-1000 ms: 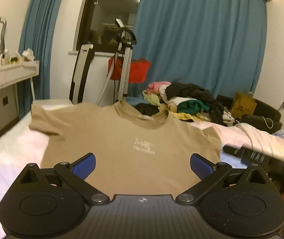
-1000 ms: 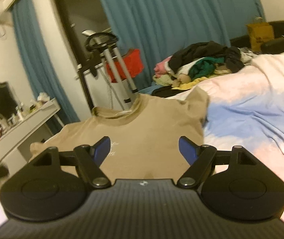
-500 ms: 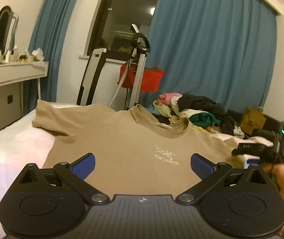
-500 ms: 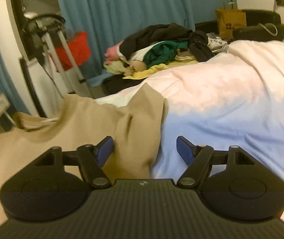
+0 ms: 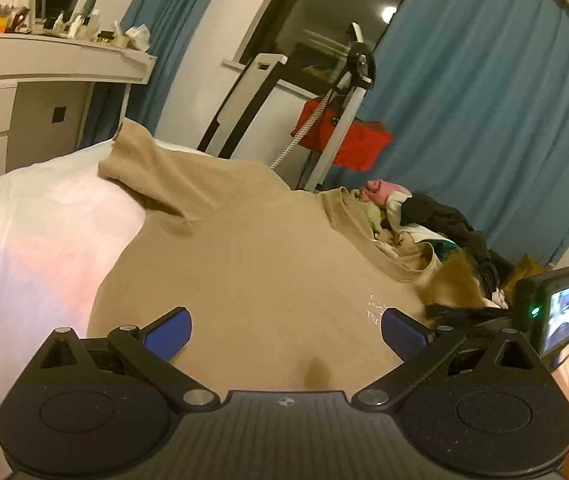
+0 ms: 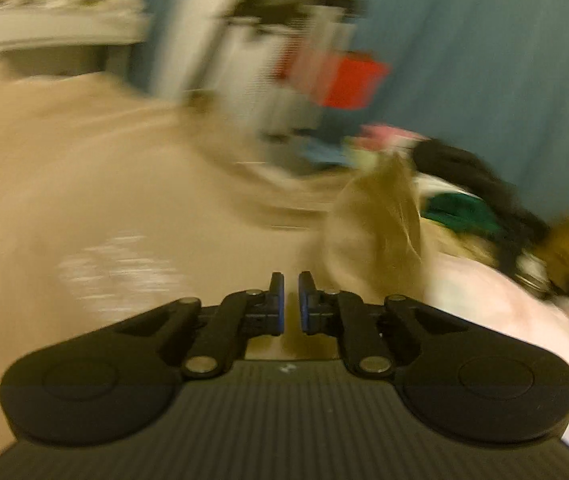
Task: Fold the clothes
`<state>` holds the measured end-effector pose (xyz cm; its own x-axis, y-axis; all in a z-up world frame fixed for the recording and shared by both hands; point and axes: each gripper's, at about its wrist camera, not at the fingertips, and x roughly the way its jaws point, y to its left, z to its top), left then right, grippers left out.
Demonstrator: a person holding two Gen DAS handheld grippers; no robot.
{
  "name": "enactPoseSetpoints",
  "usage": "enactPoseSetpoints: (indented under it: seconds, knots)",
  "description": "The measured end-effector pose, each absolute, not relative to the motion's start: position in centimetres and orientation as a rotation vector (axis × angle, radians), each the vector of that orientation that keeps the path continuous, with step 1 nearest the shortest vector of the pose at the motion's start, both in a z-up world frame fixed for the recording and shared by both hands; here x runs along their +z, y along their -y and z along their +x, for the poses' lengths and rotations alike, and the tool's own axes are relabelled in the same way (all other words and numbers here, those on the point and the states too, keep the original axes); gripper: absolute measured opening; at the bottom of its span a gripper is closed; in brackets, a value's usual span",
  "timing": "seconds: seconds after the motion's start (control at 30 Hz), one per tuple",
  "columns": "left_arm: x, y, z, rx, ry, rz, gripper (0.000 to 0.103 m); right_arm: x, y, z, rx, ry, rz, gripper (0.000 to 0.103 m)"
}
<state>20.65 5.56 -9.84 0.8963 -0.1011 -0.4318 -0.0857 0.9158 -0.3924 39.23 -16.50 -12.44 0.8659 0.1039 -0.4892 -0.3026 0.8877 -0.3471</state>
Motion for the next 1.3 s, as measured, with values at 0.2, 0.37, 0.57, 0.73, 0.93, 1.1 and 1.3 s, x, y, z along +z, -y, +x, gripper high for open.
enactPoseSetpoints:
  seconds: [0.2,0.37,0.57,0.73,0.93,1.1,1.3]
  knots:
    - [-9.5,-4.5,19.9,-0.020,-0.459,-0.385,0.102,-10.0,16.6,35.0,0.338,-0.394,-0.332,0.044]
    - [-9.8,-3.5,19.8,-0.034,-0.470,-0.355,0.102,-6.9,22.7,32.2,0.305,-0.289,-0.091,0.066]
    - [-10.5,-3.1,20.0,-0.049,-0.484,-0.336,0.102,-8.9,29.1,35.7,0.122,-0.417,0.036,0.067]
    - [-11.2,-2.9,20.3,-0.061,-0.490,-0.314,0.102,-10.6,29.9,39.7,0.144,-0.505,0.032,0.045]
    - [-11.9,-2.6,20.6,-0.069,-0.502,-0.283,0.102,-7.8,32.7,39.0,0.064,-0.333,0.106,0.007]
    - [-12.4,-2.8,20.1,-0.080,-0.496,-0.264,0.102,-8.4,40.7,37.5,-0.175,-0.223,0.296,0.007]
    - [-12.7,-2.3,19.8,-0.067,-0.496,-0.211,0.102,-14.0,49.1,36.5,-0.430,-0.274,0.524,0.004]
